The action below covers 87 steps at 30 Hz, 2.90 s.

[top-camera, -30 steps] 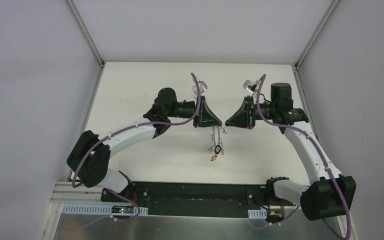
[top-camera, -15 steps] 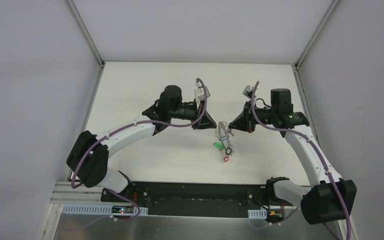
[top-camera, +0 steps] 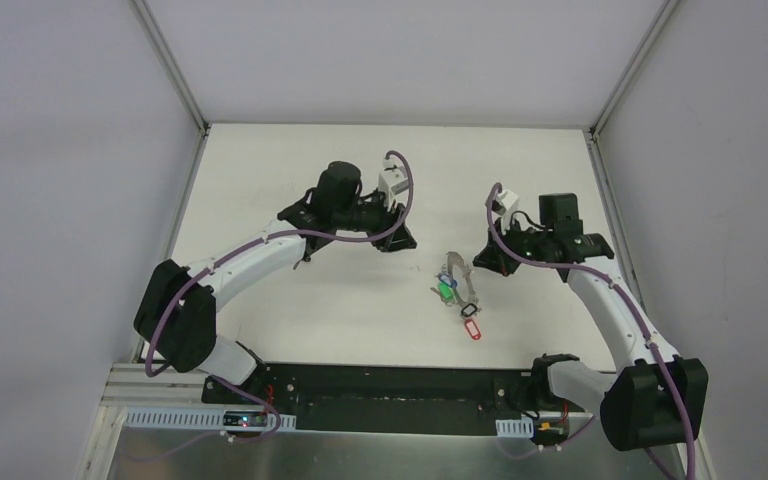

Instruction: Put the keys on the keyring

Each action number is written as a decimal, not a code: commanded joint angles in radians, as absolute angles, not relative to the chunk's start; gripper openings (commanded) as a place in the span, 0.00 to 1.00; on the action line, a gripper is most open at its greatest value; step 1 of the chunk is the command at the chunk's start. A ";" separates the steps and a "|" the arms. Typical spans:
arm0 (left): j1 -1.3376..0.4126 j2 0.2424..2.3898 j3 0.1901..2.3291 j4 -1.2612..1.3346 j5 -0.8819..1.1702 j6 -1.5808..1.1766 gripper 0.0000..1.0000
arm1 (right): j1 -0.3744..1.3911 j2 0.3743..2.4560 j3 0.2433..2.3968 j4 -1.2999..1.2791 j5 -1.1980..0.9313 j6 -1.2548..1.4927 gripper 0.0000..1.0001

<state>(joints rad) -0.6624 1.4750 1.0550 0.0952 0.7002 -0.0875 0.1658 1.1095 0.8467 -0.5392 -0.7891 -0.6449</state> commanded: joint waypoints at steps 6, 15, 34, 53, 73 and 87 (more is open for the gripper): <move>-0.591 1.487 1.189 -0.205 0.528 0.062 0.46 | 0.104 1.122 0.872 -0.571 -0.535 -0.756 0.00; -0.570 1.453 1.214 -0.394 0.391 0.150 0.68 | 0.060 1.177 0.822 -0.540 -0.379 -0.825 0.00; -0.543 1.418 1.287 -0.725 0.210 0.259 0.90 | 0.040 1.254 0.811 -0.463 -0.193 -0.810 0.45; -0.525 1.452 1.318 -0.813 0.378 0.175 0.94 | 0.167 1.537 1.033 -0.430 -0.362 -0.487 0.52; -0.524 1.426 1.339 -0.809 0.358 0.125 0.95 | 0.186 1.329 0.955 -0.670 -0.360 -0.687 0.62; -0.523 1.425 1.327 -0.800 0.180 0.173 0.99 | 0.251 1.290 0.911 -0.606 -0.491 -0.637 0.75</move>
<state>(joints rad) -0.5285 1.4635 1.3140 -0.7986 0.2474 0.1501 0.2466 1.2617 0.8780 -0.6399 -0.4297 -0.6651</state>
